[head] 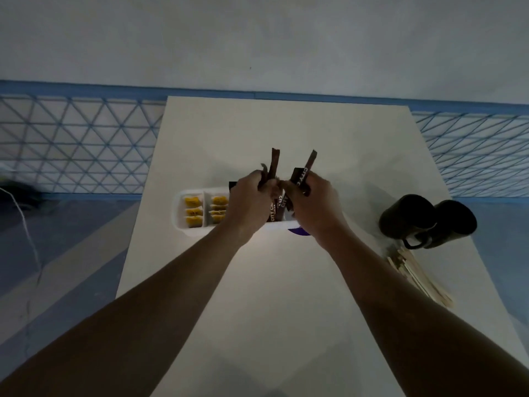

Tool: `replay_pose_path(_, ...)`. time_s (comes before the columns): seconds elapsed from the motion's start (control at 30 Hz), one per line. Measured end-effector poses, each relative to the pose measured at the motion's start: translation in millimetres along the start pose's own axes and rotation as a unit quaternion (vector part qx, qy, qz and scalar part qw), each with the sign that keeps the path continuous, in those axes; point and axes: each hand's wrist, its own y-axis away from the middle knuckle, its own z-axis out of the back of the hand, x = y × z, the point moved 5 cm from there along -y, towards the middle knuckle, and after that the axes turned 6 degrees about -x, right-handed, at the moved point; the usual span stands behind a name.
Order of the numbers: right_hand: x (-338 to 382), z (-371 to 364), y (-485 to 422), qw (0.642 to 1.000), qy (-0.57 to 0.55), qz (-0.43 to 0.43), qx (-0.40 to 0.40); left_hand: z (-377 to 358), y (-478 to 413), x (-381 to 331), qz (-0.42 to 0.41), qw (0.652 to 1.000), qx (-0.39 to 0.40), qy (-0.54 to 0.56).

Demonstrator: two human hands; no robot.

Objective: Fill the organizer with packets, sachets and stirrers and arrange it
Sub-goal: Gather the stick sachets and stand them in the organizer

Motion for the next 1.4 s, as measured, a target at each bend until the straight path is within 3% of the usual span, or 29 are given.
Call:
replay_pose_path(0.17, 6.3, -13.1, -8.8, 0.999, 0.011, 0.034, 0.016, 0.2, -1.6, 18.0, -0.027, 0.998, -0.049, 0.032)
replay_pose_path(0.47, -11.5, -31.2, -10.1, 0.990, 0.104, 0.051, 0.085, -4.7, -1.0, 35.3, -0.075, 0.994, -0.067, -0.053)
replay_pose_path(0.67, -14.9, -33.4, -12.8, 0.985, 0.141, 0.053, 0.082, -1.5, -2.6, 30.8, -0.100, 0.987, -0.065, -0.107)
replay_pose_path(0.9, -13.1, -29.7, -12.6, 0.994, 0.067, 0.061, 0.065, 2.5, -6.6, 27.9, -0.109, 0.983, -0.052, -0.139)
replay_pose_path(1.13, -12.8, -23.9, -11.4, 0.999, -0.007, 0.032, 0.022, 12.2, -3.5, 23.1, -0.137, 0.978, -0.104, -0.116)
replay_pose_path(1.4, -17.5, -26.2, -11.8, 0.998, 0.027, 0.049, 0.014, 11.7, -6.0, 24.8, -0.119, 0.977, -0.115, -0.134)
